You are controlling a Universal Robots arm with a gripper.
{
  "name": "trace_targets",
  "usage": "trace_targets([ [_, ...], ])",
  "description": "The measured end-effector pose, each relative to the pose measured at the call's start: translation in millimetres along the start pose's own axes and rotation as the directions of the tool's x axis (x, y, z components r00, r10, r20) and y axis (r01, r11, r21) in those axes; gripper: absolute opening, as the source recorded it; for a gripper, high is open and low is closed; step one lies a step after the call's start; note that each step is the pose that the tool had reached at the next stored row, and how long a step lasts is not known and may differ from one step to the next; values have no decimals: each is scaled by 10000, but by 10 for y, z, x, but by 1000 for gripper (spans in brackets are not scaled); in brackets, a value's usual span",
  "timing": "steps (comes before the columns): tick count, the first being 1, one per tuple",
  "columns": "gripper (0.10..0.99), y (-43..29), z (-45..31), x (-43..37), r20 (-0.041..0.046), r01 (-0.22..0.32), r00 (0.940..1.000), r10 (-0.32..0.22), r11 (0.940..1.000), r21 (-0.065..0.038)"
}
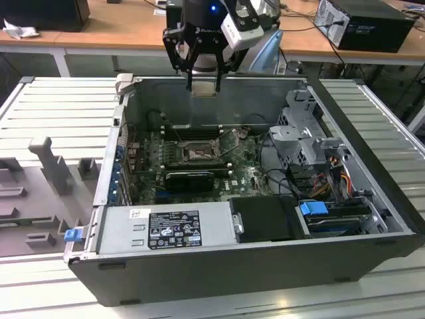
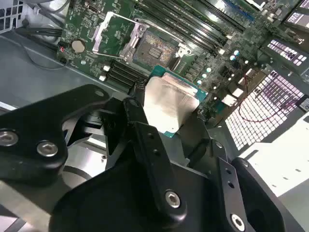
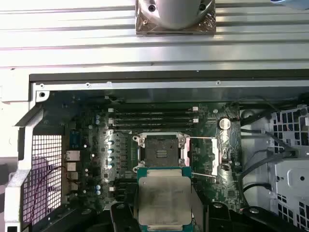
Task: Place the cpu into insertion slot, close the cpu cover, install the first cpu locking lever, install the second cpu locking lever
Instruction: 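Place the cpu into insertion slot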
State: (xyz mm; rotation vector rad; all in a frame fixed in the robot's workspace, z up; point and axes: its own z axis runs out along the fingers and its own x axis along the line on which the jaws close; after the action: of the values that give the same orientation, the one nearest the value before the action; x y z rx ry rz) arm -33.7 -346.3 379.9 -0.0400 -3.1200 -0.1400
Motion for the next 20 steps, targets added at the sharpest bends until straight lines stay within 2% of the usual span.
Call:
trace_targets([
  [2, 533, 0, 0, 0, 14, -151, 9999, 151, 9999, -2],
  [4, 533, 0, 0, 0, 51, -570, 9984, 570, 9984, -10],
  [7, 533, 0, 1, 0, 115, -1297, 9915, 1297, 9915, -27],
  [12, 533, 0, 1, 0, 194, -2169, 9760, 2170, 9762, -42],
  [14, 533, 0, 2, 0, 231, -2604, 9652, 2604, 9655, -60],
  [18, 533, 0, 2, 0, 258, -2922, 9560, 2923, 9563, -74],
  [20, 533, 0, 2, 0, 284, -3240, 9456, 3242, 9460, -89],
])
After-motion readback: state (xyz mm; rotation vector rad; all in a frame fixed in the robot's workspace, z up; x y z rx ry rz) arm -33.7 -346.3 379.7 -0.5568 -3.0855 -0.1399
